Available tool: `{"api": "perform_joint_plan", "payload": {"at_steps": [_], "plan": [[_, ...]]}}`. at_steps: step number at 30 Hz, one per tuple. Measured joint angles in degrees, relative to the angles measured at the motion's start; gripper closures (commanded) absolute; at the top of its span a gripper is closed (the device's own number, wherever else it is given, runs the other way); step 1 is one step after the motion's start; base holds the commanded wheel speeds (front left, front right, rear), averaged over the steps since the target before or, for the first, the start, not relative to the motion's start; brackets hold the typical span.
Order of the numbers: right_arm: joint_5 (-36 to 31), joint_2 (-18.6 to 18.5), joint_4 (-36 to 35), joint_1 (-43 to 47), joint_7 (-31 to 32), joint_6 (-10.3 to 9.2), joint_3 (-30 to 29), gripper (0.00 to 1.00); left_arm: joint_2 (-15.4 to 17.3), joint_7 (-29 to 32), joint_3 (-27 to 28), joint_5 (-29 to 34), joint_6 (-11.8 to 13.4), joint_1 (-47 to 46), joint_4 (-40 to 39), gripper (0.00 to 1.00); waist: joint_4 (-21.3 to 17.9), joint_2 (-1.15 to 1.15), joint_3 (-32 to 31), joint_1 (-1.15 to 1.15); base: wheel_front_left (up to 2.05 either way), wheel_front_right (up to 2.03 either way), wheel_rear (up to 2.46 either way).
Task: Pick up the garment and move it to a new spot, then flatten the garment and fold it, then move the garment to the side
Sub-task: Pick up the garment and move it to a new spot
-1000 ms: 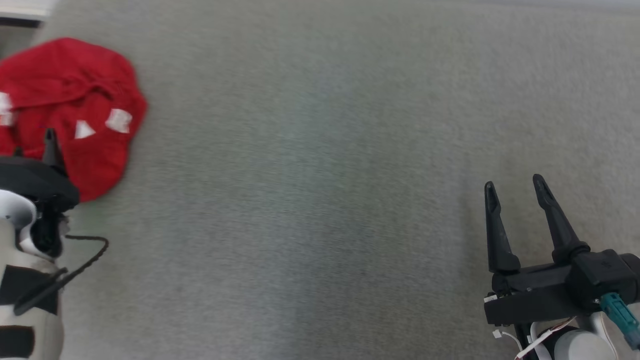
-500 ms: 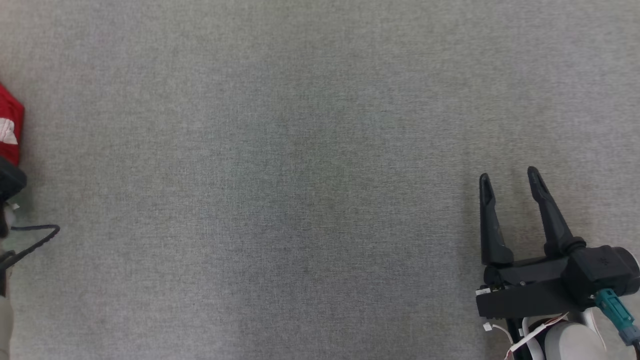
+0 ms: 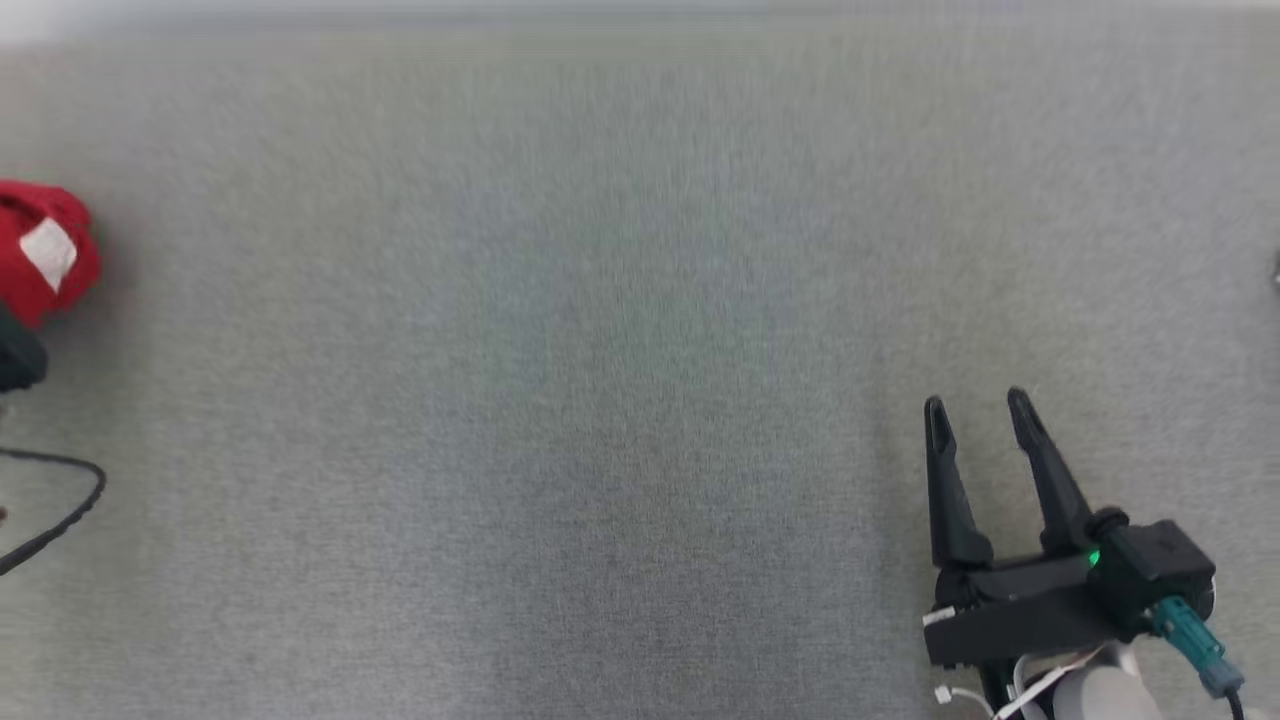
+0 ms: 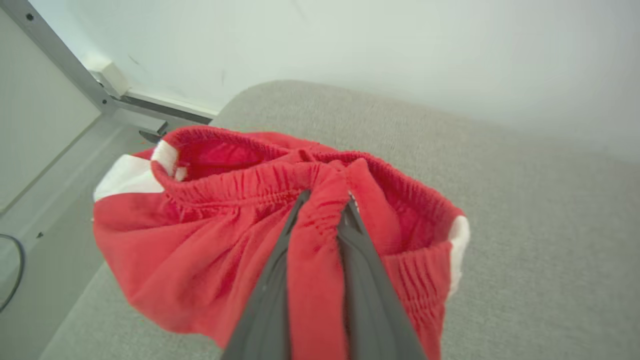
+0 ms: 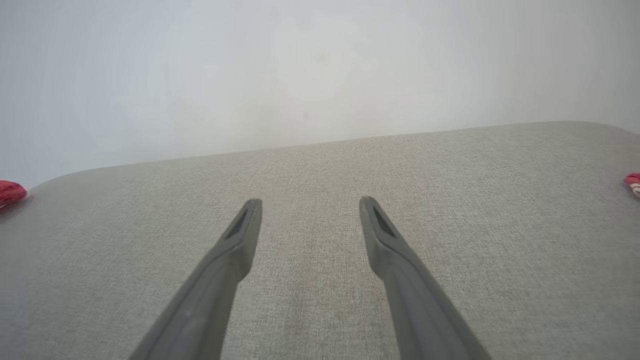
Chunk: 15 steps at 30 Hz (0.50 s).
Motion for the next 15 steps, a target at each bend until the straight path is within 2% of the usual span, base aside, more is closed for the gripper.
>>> {"api": "perform_joint_plan", "payload": {"at_steps": [7, 15], "plan": [[1.90, 0.03, 3.37, 2.31, -1.82, 0.00, -0.54, 0.00, -0.32, 4.10, -4.70, -0.18, -0.46, 1.54, -14.44, 1.00, -0.12, 0.00, -8.35, -0.01, 0.00, 0.00, 0.00], [2.11, 0.02, 4.19, 3.64, -2.30, 0.00, -1.19, 0.00, -4.47, 8.51, -10.32, -4.00, -0.81, 5.12, -33.21, 1.00, -1.97, -0.01, -14.91, -0.02, 0.00, 0.00, 0.00]]}}
